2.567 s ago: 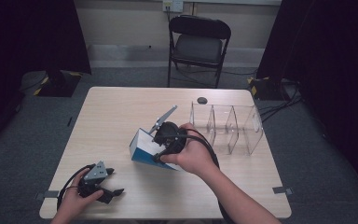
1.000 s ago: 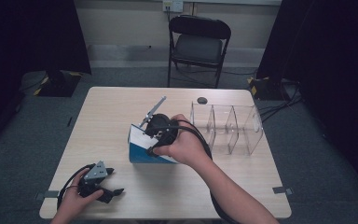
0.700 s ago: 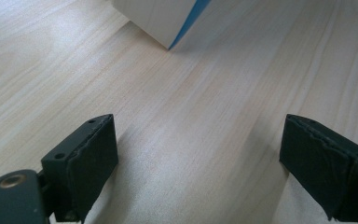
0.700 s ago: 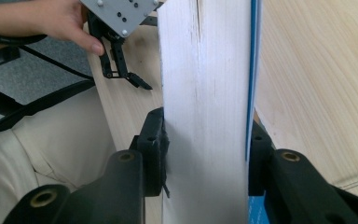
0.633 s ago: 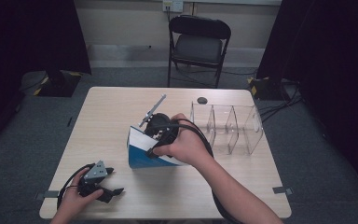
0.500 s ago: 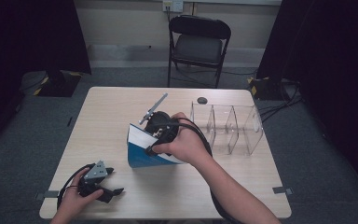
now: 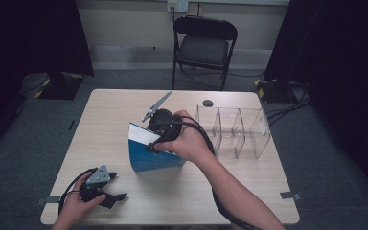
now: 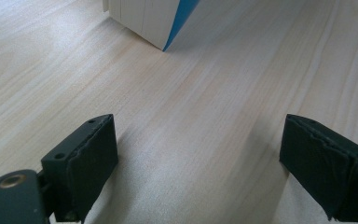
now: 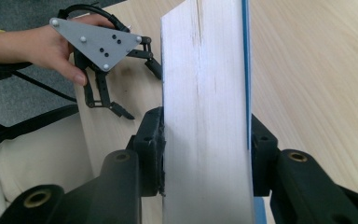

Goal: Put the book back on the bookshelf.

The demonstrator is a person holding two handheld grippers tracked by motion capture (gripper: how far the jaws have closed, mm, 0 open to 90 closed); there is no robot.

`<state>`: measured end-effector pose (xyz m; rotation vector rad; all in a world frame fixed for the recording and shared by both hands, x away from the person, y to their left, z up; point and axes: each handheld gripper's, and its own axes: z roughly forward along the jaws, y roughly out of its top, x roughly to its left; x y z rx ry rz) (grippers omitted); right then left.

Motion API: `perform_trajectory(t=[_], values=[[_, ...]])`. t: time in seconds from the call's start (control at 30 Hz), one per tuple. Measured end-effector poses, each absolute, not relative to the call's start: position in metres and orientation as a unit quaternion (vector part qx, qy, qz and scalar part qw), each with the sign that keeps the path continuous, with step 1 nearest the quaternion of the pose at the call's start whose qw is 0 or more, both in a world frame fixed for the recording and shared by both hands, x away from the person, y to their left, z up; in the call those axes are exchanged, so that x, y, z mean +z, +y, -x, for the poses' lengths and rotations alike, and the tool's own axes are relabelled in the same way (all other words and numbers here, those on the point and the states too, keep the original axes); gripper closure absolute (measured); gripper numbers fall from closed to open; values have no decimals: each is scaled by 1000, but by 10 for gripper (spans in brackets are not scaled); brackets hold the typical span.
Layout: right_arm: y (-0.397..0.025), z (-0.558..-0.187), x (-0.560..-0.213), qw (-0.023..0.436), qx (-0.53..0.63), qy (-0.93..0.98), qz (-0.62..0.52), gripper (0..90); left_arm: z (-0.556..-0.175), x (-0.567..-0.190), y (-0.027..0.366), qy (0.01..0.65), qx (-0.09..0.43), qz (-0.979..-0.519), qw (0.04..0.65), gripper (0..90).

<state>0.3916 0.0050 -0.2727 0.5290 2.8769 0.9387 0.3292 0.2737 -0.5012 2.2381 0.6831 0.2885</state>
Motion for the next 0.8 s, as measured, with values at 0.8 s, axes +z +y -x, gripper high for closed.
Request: perform_trajectory(t=[0.8], values=[[9,-400,-280,89,318,938,-103,543,-328,-502,275,278,114,-872,387,108]])
